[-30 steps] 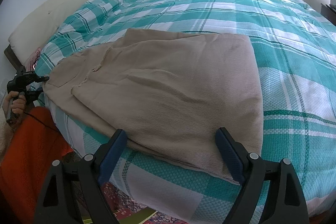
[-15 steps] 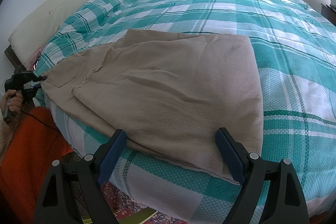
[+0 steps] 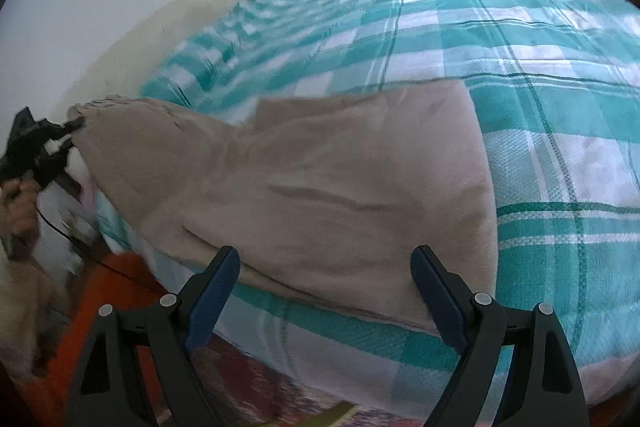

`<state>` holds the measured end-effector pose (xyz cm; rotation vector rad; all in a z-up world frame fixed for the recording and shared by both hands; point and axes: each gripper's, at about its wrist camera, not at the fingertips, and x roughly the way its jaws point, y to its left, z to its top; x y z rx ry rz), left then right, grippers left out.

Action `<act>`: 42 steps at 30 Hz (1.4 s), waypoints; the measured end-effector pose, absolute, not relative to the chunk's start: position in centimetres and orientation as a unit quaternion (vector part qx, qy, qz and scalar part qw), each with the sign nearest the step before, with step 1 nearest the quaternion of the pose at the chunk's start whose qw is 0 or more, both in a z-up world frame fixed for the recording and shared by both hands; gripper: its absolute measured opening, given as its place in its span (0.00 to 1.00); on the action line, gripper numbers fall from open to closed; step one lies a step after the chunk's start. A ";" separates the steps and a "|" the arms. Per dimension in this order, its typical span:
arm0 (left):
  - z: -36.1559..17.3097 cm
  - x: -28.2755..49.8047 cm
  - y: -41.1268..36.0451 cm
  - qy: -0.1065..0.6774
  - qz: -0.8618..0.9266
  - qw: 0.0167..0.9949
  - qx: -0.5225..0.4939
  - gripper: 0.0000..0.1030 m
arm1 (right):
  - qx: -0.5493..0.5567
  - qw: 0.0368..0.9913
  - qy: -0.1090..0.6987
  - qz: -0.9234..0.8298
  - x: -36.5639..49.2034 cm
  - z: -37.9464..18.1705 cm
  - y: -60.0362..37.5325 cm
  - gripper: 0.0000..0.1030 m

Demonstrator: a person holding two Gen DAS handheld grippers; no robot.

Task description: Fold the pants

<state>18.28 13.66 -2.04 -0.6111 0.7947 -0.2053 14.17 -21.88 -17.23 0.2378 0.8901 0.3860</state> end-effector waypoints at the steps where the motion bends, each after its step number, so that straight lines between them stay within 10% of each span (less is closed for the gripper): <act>1: -2.1 19.1 11.4 0.387 -0.118 0.870 -0.280 0.16 | 0.123 0.881 0.418 0.185 13.9 -16.8 -22.3 0.84; 10: -13.1 24.3 -5.6 0.510 -0.187 0.819 -0.186 0.16 | 0.188 0.906 0.358 0.127 12.7 -14.7 -27.7 0.84; 14: -18.9 25.6 -9.2 0.572 -0.171 0.789 -0.144 0.35 | 0.209 0.906 0.349 0.113 12.5 -14.6 -28.9 0.84; 18: -15.7 24.4 -9.2 0.552 -0.182 0.804 -0.124 0.71 | 0.212 0.911 0.337 0.110 11.7 -14.1 -29.8 0.84; 21: -11.9 22.7 -6.6 0.507 -0.192 0.834 -0.101 0.76 | 0.219 0.911 0.333 0.106 11.6 -14.1 -30.2 0.84; 32: -15.2 19.7 5.3 0.498 -0.025 0.863 -0.087 0.60 | 0.289 0.822 0.423 0.247 20.0 -13.2 -23.5 0.65; 42: -16.8 18.8 2.6 0.500 -0.046 0.863 -0.061 0.58 | 0.085 0.773 0.576 0.254 28.6 -15.4 -15.9 0.35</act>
